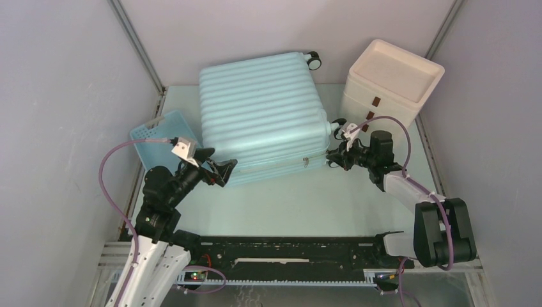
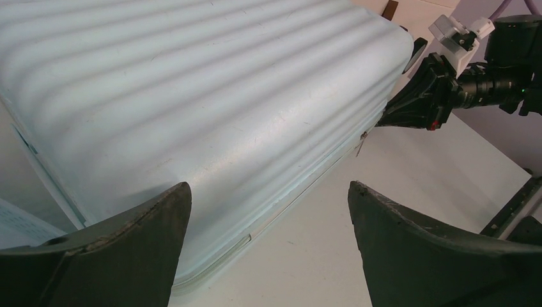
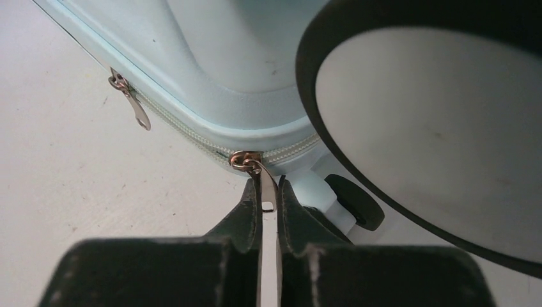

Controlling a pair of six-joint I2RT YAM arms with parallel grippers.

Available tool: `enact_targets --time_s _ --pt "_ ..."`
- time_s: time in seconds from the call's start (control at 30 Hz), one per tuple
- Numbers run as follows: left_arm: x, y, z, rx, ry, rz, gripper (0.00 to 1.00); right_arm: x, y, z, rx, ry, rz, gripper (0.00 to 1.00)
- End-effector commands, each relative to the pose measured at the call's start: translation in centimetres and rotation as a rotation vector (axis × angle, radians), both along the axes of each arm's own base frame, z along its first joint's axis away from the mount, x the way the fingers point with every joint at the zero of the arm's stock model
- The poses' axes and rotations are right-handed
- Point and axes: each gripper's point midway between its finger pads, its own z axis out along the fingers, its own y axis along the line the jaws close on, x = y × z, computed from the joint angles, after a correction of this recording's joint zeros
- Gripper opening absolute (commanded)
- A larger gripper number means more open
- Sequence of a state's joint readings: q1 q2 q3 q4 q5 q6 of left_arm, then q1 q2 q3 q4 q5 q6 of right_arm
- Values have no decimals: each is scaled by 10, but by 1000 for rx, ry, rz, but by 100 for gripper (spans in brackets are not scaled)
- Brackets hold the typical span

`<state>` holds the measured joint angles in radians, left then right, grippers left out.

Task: Open, take out, and arrange the luggage
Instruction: Unzip the luggage at the center of the board.

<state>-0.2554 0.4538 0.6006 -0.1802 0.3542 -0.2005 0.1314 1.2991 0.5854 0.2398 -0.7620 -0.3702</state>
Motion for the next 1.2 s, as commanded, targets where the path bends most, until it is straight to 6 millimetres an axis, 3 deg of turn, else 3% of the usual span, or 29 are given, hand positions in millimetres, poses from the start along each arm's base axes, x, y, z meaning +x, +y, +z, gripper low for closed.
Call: enact_targets --time_s 0.0,0.3,0.47,0.6,0.63,0.73,0.77,1.0,1.17 --pt "-1 -5 3 10 -38 -33 97 6 5 27 32 -70 31 0" --pt "-2 -7 4 9 -42 -40 97 -16 13 32 56 -62 145 0" --pt "-3 -7 3 10 -41 -43 97 -8 8 28 64 -38 99 22" --pt "-2 -7 3 11 -38 -43 97 -5 7 30 72 -35 77 27" --pt "-2 -7 3 11 -38 -43 97 -4 7 31 78 -35 75 25" --pt "-2 -8 2 11 -36 -44 97 -4 9 33 94 -25 74 2" --pt "-2 -8 2 12 -37 -45 97 -4 9 33 94 -27 73 0" --pt "-2 -8 3 12 -38 -44 97 -13 4 33 18 -90 111 0" --pt "-3 -8 4 10 -41 -47 97 4 -15 32 -62 -128 -17 0"
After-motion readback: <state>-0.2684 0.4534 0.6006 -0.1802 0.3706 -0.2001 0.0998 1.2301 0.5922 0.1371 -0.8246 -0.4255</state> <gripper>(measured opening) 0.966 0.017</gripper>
